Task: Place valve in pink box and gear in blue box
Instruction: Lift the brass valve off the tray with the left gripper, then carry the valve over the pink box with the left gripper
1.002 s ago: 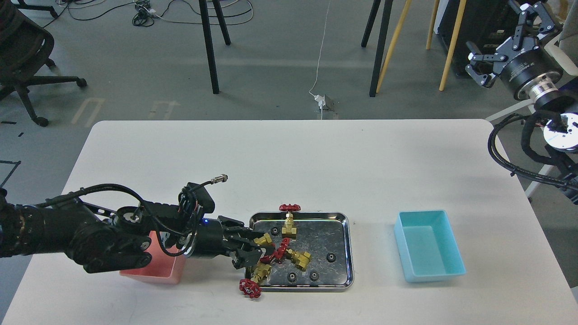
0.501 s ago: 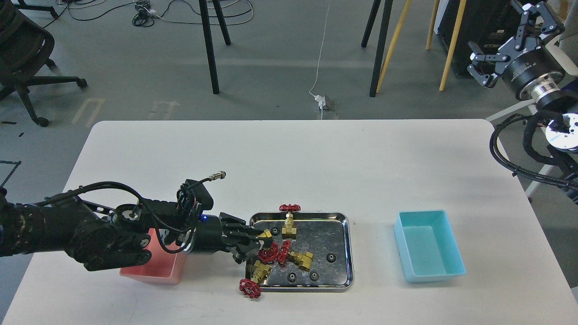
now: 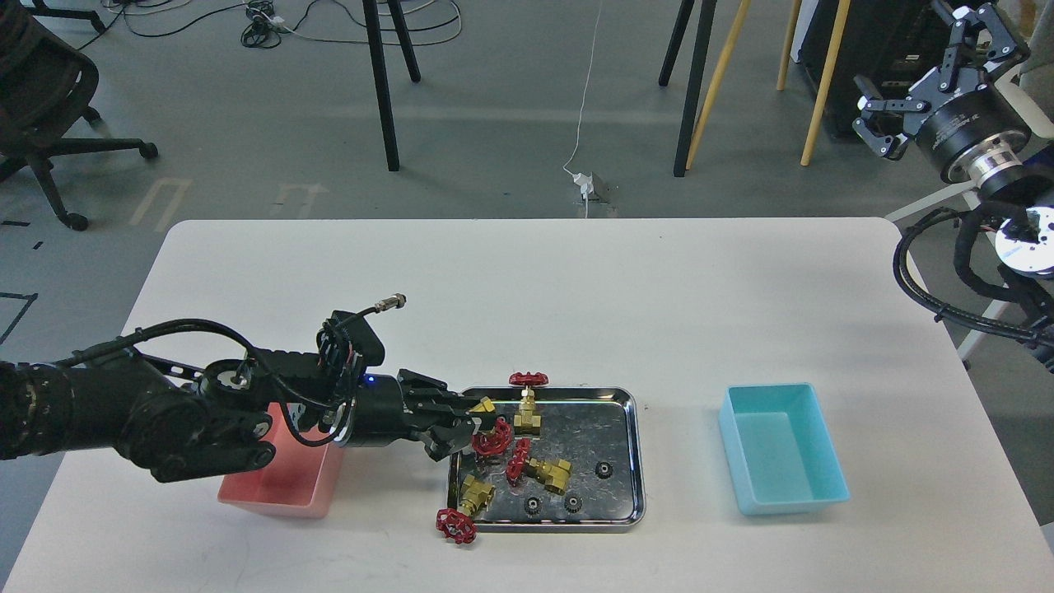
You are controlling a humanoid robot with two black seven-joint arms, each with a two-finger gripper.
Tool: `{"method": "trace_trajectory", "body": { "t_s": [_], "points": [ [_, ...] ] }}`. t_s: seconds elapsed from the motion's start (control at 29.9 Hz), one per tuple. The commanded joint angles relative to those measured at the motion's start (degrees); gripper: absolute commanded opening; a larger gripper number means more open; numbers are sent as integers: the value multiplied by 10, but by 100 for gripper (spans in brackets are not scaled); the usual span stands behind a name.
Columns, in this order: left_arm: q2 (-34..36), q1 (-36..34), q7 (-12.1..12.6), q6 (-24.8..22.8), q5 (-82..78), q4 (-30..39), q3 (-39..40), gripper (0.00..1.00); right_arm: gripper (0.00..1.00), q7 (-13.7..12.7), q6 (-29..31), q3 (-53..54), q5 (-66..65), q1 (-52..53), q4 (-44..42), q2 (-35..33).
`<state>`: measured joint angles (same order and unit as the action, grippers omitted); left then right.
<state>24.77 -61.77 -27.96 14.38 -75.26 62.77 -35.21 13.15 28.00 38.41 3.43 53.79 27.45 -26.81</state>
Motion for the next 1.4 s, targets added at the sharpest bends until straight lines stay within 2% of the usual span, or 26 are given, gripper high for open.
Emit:
{"method": "trace_trajectory", "body": {
  "t_s": [0.0, 0.1, 0.33, 0.57, 0.7, 0.97, 1.14, 1.37],
  "points": [
    [11, -1, 0, 0, 2, 2, 22, 11, 99, -1, 0, 10, 0, 3, 0, 0],
    [17, -3, 0, 0, 2, 8, 31, 11, 99, -1, 0, 11, 0, 9, 0, 1],
    [78, -20, 0, -1, 2, 45, 63, 11, 99, -3, 0, 25, 0, 48, 1, 5],
    [212, -37, 0, -2, -1, 143, 75, 11, 99, -7, 0, 18, -1, 98, -1, 31],
    [287, -47, 0, -1, -20, 197, 77, 11, 99, -23, 0, 18, -1, 108, -1, 40],
    [386, -26, 0, 1, -93, 213, 85, 11, 99, -23, 0, 18, 0, 107, 1, 44],
    [403, 6, 0, 6, -112, 213, 86, 11, 99, -23, 0, 18, 0, 104, 1, 44],
    [392, 48, 0, 19, -117, 192, 86, 11, 99, -23, 0, 18, 0, 99, 3, 40]
  ]
}}
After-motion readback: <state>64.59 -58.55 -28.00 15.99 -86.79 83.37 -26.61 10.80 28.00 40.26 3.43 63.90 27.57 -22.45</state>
